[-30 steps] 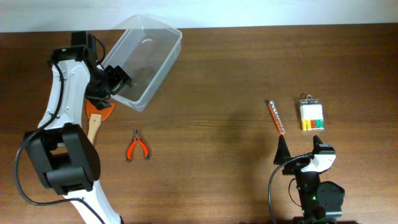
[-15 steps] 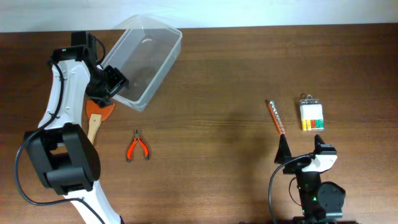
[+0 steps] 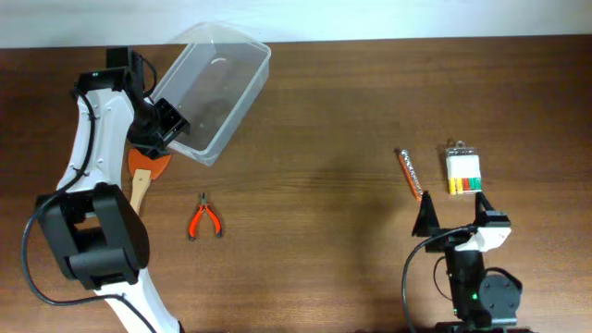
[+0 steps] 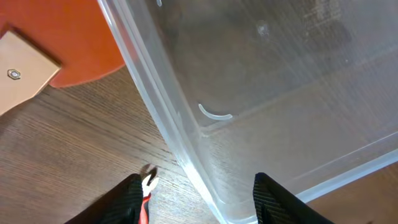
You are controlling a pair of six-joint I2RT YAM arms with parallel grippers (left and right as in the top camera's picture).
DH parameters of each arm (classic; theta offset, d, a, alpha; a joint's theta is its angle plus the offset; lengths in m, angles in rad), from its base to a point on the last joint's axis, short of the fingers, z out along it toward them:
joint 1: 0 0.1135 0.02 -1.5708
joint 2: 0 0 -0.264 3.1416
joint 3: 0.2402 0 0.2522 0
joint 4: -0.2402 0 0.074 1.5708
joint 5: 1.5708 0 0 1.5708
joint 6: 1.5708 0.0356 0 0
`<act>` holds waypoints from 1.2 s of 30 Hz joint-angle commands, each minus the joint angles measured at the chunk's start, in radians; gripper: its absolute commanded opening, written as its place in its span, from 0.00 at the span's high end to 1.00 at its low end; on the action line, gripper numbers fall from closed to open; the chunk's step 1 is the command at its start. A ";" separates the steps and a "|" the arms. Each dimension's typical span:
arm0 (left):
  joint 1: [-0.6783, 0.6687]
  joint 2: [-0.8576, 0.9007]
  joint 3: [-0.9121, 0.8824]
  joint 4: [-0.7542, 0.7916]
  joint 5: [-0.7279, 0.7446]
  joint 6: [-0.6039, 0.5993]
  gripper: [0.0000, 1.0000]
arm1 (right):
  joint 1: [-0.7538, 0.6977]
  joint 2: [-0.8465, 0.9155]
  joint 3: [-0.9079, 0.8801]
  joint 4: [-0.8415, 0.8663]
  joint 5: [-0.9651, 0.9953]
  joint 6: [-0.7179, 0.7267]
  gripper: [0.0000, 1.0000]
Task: Pack container
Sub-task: 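Drag the clear box with the left gripper toward the table center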
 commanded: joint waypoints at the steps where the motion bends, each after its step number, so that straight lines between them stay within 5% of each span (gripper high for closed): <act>1: 0.002 0.018 0.019 0.003 -0.013 -0.003 0.37 | -0.006 0.134 0.142 0.007 0.002 -0.020 0.02; 12: -0.004 0.086 0.019 0.003 0.008 -0.003 0.38 | -0.006 0.696 0.682 -0.194 -0.105 -0.031 0.01; 18: -0.004 0.086 0.019 0.016 0.005 -0.003 0.61 | -0.006 0.909 0.913 -0.355 -0.188 -0.030 0.02; 26: -0.004 0.086 0.019 0.031 0.008 -0.003 0.94 | -0.006 0.974 0.954 -0.358 -0.222 -0.030 0.01; 36: -0.004 0.085 0.023 0.041 0.015 0.003 0.98 | -0.006 0.978 0.954 -0.356 -0.222 -0.030 0.01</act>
